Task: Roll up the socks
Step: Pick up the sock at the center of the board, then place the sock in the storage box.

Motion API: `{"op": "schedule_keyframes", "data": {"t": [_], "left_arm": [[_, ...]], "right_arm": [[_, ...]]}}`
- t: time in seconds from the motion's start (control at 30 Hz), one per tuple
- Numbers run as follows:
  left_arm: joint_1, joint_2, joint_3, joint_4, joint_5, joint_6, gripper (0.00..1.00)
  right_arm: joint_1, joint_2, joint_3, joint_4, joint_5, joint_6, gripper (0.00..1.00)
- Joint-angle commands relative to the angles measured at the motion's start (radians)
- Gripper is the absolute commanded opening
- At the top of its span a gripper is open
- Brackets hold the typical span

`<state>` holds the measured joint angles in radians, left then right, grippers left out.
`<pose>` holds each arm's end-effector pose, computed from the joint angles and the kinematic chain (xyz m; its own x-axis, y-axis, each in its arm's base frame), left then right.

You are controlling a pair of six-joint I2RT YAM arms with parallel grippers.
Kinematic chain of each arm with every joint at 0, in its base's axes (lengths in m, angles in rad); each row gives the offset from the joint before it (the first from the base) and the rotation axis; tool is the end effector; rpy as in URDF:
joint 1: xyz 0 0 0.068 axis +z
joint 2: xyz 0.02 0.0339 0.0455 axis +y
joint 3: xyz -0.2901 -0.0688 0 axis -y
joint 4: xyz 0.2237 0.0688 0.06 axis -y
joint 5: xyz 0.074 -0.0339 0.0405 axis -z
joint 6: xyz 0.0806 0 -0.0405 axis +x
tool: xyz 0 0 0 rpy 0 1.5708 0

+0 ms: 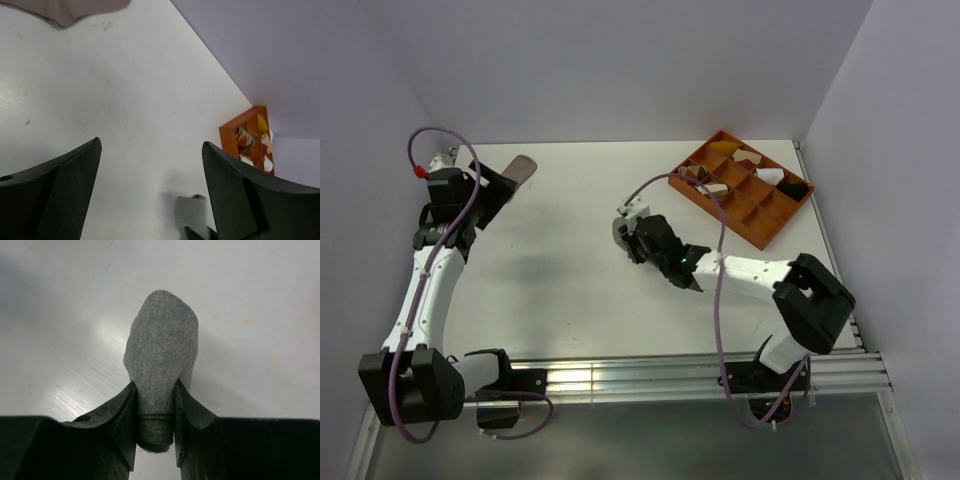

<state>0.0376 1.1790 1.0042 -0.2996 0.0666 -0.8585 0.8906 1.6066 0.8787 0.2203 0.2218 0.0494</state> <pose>0.2773 0.0051 0.3313 -0.3147 -0.7676 -0.5584 -0.3313 0.6401 -0.6931 0.2469 0.2770 0.2252 -0.3368 -0.3398 -0.8781 -0.6216 0.7807 -0.0636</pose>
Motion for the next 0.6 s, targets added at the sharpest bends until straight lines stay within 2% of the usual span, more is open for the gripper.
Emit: {"op": "schedule_keyframes", "data": {"t": [0.0,0.23,0.37,0.57], "left_arm": [[0.067,-0.056,0.065,-0.119,-0.008,0.142,0.88],[0.070,-0.064,0.063,-0.162,-0.120,0.229,0.93],[0.070,-0.056,0.040,-0.173,-0.162,0.274,0.95],[0.070,-0.047,0.037,-0.170,-0.168,0.300,0.99]], "right_arm": [[-0.074,-0.122,0.014,-0.071,0.043,-0.023,0.00],[-0.274,-0.209,0.042,-0.182,0.143,-0.103,0.00],[-0.424,-0.188,0.074,-0.237,0.191,-0.125,0.00],[-0.585,-0.146,0.117,-0.277,0.229,-0.122,0.00]]}}
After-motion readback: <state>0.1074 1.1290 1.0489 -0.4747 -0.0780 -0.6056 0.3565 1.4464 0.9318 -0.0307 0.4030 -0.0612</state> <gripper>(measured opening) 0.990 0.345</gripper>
